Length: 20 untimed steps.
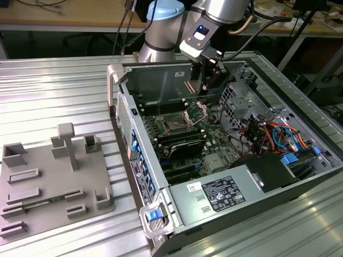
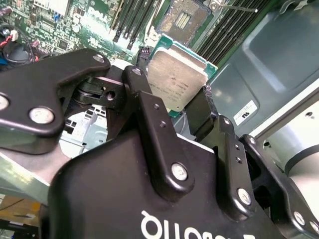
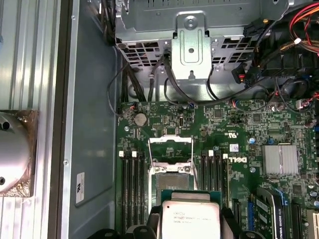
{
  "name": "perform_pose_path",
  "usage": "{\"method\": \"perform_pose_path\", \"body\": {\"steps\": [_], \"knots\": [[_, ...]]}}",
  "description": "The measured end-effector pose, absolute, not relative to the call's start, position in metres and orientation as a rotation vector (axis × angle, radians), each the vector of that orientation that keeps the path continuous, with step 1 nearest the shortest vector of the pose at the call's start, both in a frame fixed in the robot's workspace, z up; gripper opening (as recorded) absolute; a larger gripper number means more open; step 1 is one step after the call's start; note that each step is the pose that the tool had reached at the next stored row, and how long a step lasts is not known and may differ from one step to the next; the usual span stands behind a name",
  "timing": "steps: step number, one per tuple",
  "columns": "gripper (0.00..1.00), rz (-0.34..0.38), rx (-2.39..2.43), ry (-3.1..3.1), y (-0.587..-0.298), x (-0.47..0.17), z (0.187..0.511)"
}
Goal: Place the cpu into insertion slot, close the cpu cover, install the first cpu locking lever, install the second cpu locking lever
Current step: 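Place the cpu into insertion slot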
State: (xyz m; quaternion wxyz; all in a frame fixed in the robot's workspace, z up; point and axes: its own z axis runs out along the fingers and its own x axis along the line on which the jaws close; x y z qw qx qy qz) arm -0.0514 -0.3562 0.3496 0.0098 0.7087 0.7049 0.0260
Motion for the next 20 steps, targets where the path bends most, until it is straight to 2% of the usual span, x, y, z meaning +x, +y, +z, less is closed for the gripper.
{"method": "perform_pose_path", "body": {"steps": [13, 20], "knots": [[0.55, 0.082, 2.213, 2.201, -0.356, -0.051, 0.346], [0.55, 0.083, 2.211, 2.204, -0.356, -0.051, 0.333]]}}
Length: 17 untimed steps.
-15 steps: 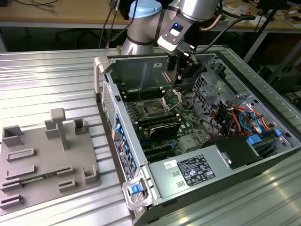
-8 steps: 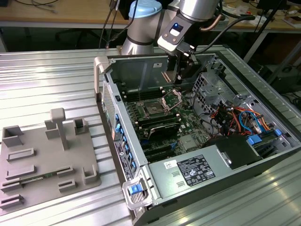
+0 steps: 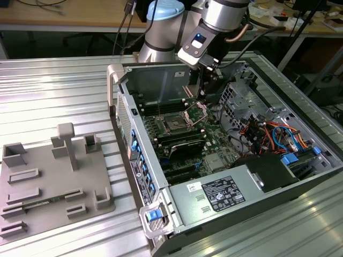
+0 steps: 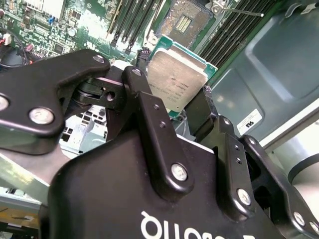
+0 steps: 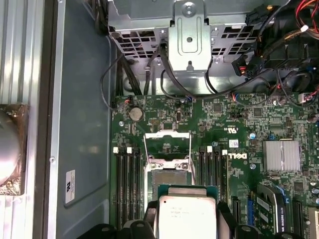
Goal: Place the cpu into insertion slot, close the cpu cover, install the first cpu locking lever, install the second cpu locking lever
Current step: 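Place the cpu into insertion slot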
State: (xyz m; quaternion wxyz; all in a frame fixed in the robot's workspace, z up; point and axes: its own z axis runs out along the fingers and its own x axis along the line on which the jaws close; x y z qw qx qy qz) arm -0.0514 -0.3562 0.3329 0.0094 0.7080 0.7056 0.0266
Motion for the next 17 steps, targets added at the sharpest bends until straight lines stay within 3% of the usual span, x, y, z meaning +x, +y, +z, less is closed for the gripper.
{"method": "perform_pose_path", "body": {"steps": [17], "knots": [[0.55, 0.083, 2.210, 2.205, -0.355, -0.051, 0.298]]}}
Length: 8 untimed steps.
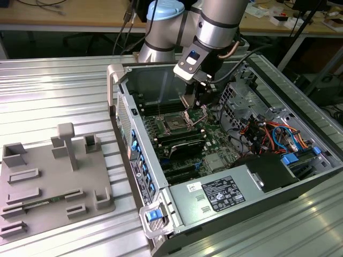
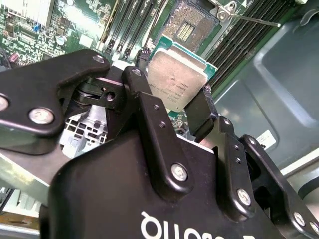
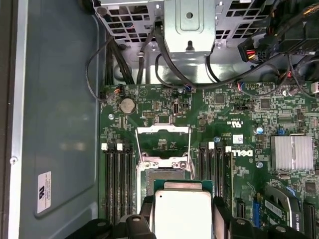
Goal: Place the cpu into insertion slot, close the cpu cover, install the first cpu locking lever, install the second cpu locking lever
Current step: 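Place the cpu into insertion slot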
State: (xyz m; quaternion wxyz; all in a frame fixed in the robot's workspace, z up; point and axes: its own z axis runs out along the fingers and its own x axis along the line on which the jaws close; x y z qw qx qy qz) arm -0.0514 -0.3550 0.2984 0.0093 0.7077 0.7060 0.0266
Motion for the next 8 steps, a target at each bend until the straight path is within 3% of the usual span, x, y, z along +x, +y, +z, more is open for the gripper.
{"method": "perform_pose_path", "body": {"steps": [8], "knots": [[0.55, 0.083, 2.210, 2.205, -0.355, -0.051, 0.286]]}}
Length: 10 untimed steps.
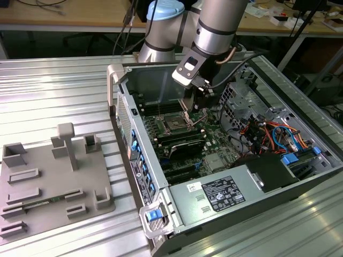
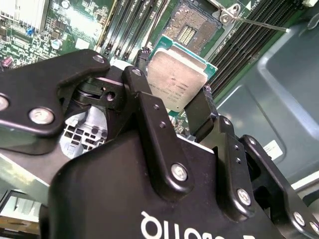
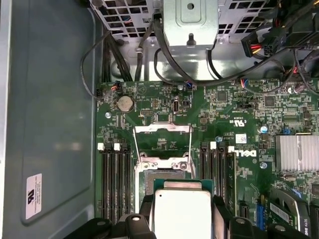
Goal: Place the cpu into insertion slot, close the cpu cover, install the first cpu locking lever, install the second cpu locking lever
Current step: 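Place the cpu into insertion slot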
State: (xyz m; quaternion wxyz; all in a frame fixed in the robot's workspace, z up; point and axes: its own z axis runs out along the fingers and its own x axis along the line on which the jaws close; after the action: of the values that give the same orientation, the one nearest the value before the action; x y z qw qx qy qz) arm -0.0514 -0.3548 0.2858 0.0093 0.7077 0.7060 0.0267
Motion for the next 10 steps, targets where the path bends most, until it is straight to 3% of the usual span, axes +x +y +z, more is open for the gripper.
{"method": "perform_pose_path", "body": {"steps": [10], "knots": [[0.55, 0.083, 2.210, 2.205, -0.3548, -0.0514, 0.2784]]}}
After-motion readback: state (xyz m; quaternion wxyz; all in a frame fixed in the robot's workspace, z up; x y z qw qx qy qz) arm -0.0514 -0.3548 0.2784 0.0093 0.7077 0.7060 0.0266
